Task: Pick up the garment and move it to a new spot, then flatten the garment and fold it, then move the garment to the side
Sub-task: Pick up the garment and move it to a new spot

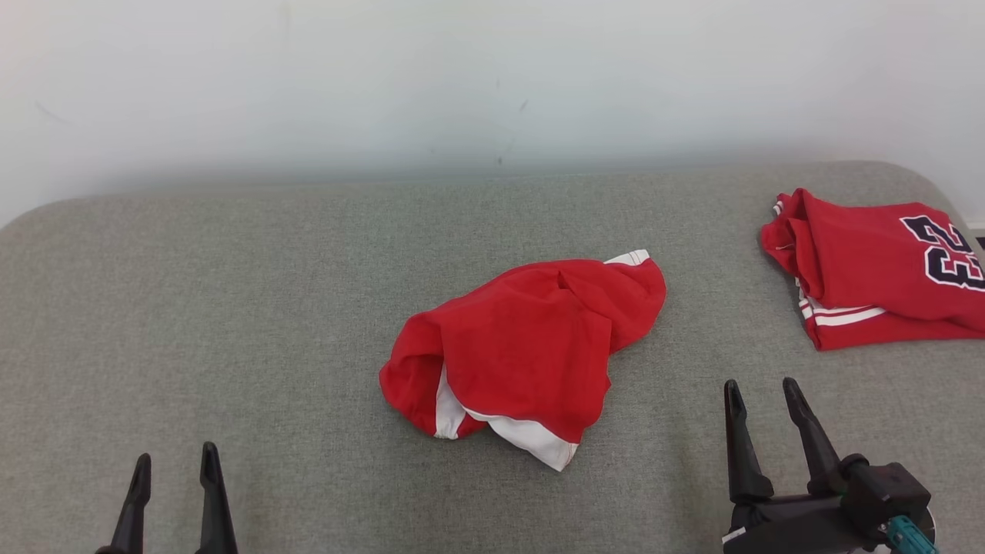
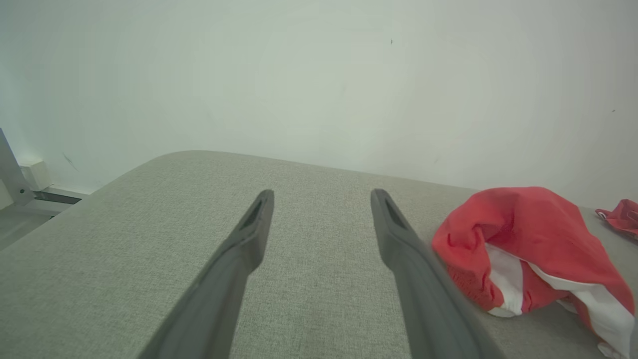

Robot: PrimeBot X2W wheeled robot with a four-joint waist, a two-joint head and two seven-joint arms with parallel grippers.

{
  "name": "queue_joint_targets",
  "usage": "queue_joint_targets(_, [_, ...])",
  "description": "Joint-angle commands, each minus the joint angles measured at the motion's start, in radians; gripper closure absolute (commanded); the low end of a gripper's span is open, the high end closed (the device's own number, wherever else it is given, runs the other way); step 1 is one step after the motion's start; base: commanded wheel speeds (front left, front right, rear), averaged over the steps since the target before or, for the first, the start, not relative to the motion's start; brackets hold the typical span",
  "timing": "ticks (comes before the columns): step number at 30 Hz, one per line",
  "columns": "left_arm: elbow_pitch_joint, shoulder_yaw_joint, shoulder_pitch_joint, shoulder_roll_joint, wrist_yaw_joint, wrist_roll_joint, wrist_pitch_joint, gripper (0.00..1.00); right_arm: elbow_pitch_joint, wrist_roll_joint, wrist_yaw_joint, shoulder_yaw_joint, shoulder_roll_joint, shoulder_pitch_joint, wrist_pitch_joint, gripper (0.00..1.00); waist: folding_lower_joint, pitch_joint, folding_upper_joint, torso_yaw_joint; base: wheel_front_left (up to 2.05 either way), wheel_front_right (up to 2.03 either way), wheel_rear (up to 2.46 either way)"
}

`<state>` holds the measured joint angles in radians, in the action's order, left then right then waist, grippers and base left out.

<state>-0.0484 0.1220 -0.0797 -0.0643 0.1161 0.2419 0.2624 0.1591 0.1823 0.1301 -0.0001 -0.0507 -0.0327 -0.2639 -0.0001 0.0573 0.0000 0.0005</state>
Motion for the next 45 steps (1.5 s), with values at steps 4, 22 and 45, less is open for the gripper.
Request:
queue_joint_targets(4, [-0.018, -0.005, -0.012, 0.011, 0.014, -0.022, 0.003, 0.0, 0.009, 0.006, 0.001, 0.005, 0.001, 0.018, 0.0, 0.0, 0.0001, -0.007, 0.0, 0.0, 0.0, 0.0, 0.0])
queue_joint_targets(22, [-0.052, -0.101, -0.032, -0.018, 0.014, -0.052, 0.003, 0.0, 0.026, 0.007, 0.001, 0.014, 0.001, 0.033, 0.0, 0.0, 0.0001, -0.026, 0.0, 0.008, 0.0, 0.0, 0.0])
queue_joint_targets(45, [-0.062, -0.068, -0.051, -0.011, 0.014, -0.06, 0.003, 0.0, 0.035, 0.01, 0.001, 0.024, 0.001, 0.043, 0.0, 0.0, 0.0001, -0.037, 0.0, 0.011, 0.0, 0.0, 0.0])
